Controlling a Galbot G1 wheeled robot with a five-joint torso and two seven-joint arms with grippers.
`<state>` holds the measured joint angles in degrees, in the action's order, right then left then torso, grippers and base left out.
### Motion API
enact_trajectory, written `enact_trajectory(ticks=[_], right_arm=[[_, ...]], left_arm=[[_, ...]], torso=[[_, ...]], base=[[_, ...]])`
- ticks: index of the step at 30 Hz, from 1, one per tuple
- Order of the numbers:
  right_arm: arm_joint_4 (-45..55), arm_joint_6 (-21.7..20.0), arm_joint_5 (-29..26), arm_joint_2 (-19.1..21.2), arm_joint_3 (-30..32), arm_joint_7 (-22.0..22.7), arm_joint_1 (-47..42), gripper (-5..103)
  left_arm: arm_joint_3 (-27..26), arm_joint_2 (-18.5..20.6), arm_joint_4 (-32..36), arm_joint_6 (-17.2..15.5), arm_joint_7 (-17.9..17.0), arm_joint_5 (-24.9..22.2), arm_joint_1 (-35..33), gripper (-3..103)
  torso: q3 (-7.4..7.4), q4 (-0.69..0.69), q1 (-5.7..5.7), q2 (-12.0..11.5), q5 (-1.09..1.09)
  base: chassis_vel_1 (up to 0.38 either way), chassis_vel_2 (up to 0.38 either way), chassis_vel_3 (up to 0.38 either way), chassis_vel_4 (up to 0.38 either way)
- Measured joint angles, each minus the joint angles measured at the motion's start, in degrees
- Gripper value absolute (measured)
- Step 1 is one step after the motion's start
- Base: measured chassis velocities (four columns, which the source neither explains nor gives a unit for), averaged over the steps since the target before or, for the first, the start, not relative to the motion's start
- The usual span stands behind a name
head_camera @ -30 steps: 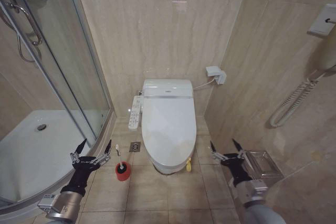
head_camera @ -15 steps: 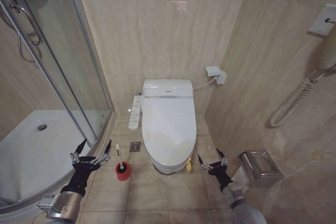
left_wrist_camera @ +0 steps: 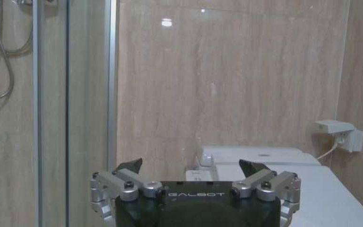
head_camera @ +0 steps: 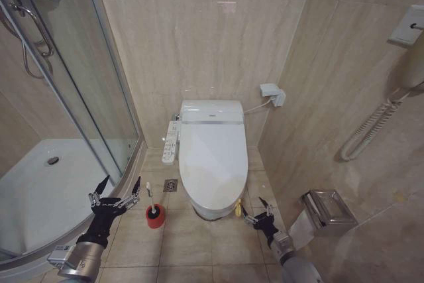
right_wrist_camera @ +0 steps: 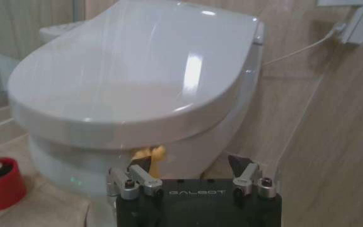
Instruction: Open the toilet lid, clean the toilet bowl with a toilet brush, close the toilet lid, and flush.
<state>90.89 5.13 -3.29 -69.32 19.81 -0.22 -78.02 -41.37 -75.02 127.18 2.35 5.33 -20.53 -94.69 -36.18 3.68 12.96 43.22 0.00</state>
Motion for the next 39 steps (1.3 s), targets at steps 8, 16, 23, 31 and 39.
enact_trajectory(ticks=[8, 16, 23, 31, 39], right_arm=[[-2.7, 0.4, 0.4, 1.7, -3.0, 0.4, 1.1, 95], [-6.1, 0.9, 0.7, 1.2, -3.8, 0.4, 3.0, 95], [-4.7, 0.4, 0.6, 2.1, -5.7, 1.0, 2.3, 95], [-5.4, 0.8, 2.1, 1.3, -6.9, 1.1, 2.2, 93], [-9.3, 0.9, 4.3, -0.3, -7.4, 3.7, 4.9, 93]], left_arm=[[0.0, 0.0, 0.0, 0.0, 0.0, 0.0, 0.0, 100], [0.0, 0.0, 0.0, 0.0, 0.0, 0.0, 0.0, 100], [0.0, 0.0, 0.0, 0.0, 0.0, 0.0, 0.0, 100], [0.0, 0.0, 0.0, 0.0, 0.0, 0.0, 0.0, 100], [0.0, 0.0, 0.0, 0.0, 0.0, 0.0, 0.0, 100]], torso=[[0.00, 0.00, 0.00, 0.0, -0.01], [0.00, -0.01, 0.00, 0.0, 0.00], [0.00, -0.01, 0.00, 0.0, 0.00], [0.00, -0.01, 0.00, 0.0, 0.00], [0.00, -0.01, 0.00, 0.0, -0.01]], base=[[0.000, 0.000, 0.000, 0.000], [0.000, 0.000, 0.000, 0.000], [0.000, 0.000, 0.000, 0.000], [0.000, 0.000, 0.000, 0.000], [0.000, 0.000, 0.000, 0.000]])
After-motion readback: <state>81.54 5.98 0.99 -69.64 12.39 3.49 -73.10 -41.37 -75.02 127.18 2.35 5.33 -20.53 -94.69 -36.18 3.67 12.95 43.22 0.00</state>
